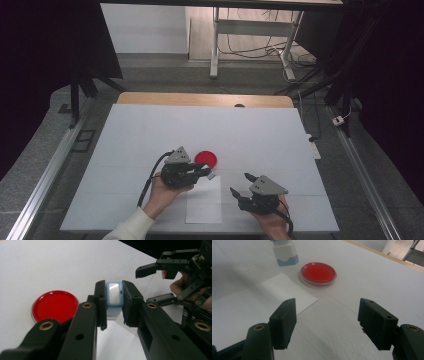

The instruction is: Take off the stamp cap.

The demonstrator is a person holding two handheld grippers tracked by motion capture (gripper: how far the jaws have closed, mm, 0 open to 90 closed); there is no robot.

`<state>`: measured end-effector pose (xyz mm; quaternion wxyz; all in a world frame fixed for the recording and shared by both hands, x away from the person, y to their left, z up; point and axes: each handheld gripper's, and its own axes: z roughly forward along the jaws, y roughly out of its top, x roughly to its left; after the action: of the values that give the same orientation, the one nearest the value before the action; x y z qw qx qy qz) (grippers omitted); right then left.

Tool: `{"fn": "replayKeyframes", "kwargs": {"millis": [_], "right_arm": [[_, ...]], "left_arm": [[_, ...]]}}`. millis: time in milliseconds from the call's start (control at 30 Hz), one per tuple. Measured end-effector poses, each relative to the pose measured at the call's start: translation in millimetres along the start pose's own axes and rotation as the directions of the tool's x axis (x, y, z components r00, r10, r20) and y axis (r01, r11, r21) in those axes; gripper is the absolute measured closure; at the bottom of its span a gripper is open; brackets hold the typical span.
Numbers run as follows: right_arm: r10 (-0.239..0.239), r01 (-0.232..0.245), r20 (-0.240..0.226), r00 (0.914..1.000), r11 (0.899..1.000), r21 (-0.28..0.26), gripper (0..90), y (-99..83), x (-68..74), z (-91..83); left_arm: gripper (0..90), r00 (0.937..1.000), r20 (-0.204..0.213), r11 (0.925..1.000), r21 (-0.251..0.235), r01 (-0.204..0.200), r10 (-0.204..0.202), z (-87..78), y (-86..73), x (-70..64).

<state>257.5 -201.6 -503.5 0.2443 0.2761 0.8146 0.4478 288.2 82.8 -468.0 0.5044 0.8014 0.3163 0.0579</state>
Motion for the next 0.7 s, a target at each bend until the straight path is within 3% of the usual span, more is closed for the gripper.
{"fn": "replayKeyframes", "kwargs": {"millis": [700], "right_arm": [[-0.017,0.017,-0.039,0.9991,1.0,0.006,31.6,7.0,18.9,17.3]], "left_arm": [[75.3,1.0,0.002,1.0,0.002,0.002,-0.003,2.3,-0.3,-0.1]]}}
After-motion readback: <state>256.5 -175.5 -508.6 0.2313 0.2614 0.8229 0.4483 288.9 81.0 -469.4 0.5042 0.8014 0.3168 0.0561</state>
